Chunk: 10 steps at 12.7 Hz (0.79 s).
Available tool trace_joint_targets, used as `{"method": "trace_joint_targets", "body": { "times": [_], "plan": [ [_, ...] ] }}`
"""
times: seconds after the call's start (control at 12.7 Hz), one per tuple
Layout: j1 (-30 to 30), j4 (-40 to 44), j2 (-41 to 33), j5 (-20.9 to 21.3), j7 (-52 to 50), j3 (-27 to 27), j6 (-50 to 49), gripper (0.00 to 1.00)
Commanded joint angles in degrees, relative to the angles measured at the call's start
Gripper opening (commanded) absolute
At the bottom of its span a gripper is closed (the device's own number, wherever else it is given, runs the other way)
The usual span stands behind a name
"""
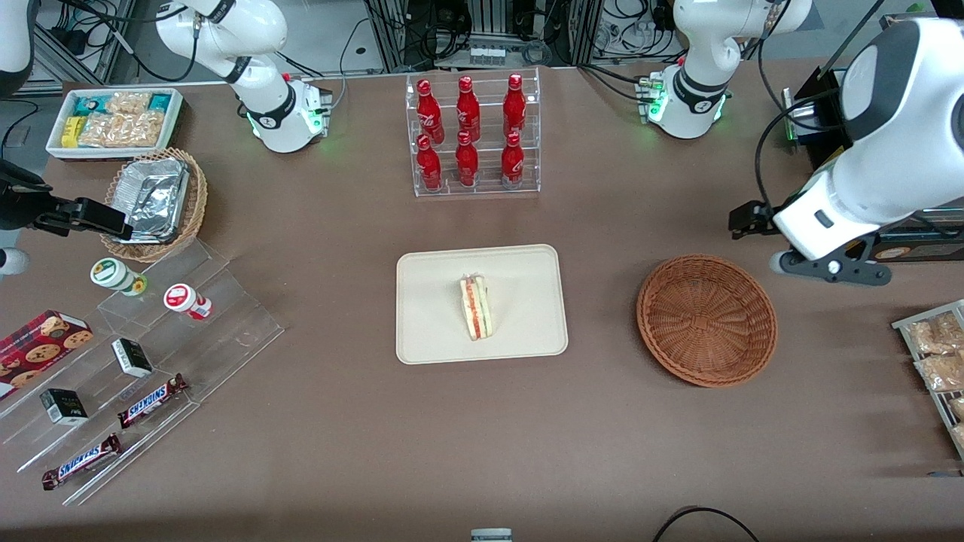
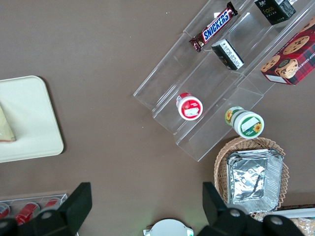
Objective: Place sandwich from basket to tray
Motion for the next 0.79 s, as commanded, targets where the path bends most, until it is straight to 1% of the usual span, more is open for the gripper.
{"method": "trace_joint_targets", "body": {
  "times": [0.0,0.16,0.32,0.47,0.71],
  "plan": [
    [0.1,0.2,-1.7,1.3,0.9,-0.5,-1.8,1.00],
    [1.4,0.4,-2.3,1.4,0.9,-0.4,-2.7,1.00],
    [1.5,0.7,-2.8,2.6,1.0,0.2,-2.9,1.00],
    [1.4,2.5,-3.2,2.6,4.3,2.6,-3.6,1.00],
    [1.5,2.1,-6.5,2.4,4.6,3.1,-7.7,1.00]
  ]
}}
